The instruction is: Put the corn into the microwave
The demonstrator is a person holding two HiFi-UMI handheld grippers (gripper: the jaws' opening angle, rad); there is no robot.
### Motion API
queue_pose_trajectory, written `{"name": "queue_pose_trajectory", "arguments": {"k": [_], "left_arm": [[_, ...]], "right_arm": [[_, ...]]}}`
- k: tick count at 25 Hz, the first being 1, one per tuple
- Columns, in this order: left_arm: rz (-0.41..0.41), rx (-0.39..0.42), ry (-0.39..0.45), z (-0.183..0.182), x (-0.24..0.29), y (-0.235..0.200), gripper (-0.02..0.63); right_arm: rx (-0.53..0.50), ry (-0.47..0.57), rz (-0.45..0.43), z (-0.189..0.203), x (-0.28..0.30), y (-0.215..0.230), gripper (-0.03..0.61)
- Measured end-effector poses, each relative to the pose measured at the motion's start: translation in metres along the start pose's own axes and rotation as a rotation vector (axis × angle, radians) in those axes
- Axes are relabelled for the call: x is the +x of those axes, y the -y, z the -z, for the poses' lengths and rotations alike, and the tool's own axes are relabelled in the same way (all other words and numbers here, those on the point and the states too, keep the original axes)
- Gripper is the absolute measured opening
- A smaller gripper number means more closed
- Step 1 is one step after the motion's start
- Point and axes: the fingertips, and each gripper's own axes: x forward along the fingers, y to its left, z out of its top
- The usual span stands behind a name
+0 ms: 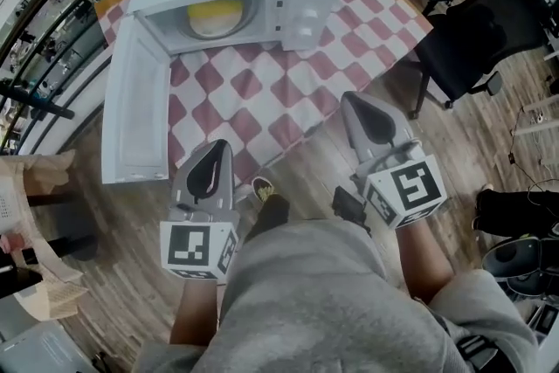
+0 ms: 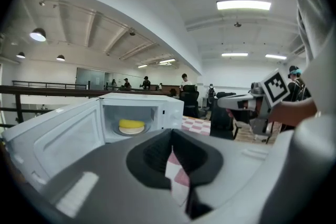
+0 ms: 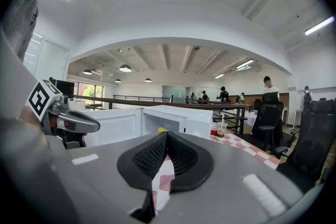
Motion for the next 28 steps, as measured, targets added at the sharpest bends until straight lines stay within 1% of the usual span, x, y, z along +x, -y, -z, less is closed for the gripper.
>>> {"name": "queue_pose_trajectory", "arguments": {"k": [3, 5, 9, 13, 16, 20, 26, 28], "left_arm": [[-0.012, -0.053, 0.042, -0.007, -0.026, 0.025, 0.009], [-0.028, -0.071, 0.057, -0.009, -0.044, 0.043, 0.009], [-0.027, -0.055, 0.058, -0.003, -0.080, 0.085, 0.011], [-0.020, -0.037, 0.057, 0.006, -0.118, 0.128, 0.011], [-0.015, -0.039, 0.050, 0.017, -0.140, 0.154, 0.011], [-0.040, -0.017, 0.067, 0.015, -0.160, 0.172, 0.011], [-0.061, 0.022, 0.076, 0.005, -0.179, 0.182, 0.011], [-0.084, 0.058, 0.081, 0.005, -0.181, 0.184, 0.011]], "right_arm": [[-0.006, -0.002, -0.002, 0.004, -0.034, -0.003, -0.002], [-0.012, -0.001, -0.003, 0.007, -0.058, -0.006, -0.002], [0.002, 0.011, -0.002, 0.018, -0.108, -0.016, -0.002], [0.015, -0.008, -0.007, 0.041, -0.157, -0.030, -0.002], [0.023, -0.009, -0.002, 0.054, -0.190, -0.034, -0.002], [0.023, 0.012, 0.000, 0.056, -0.216, -0.030, -0.002], [0.008, 0.018, 0.005, 0.051, -0.238, -0.030, -0.002], [0.003, 0.027, 0.005, 0.051, -0.239, -0.029, -0.002]]}}
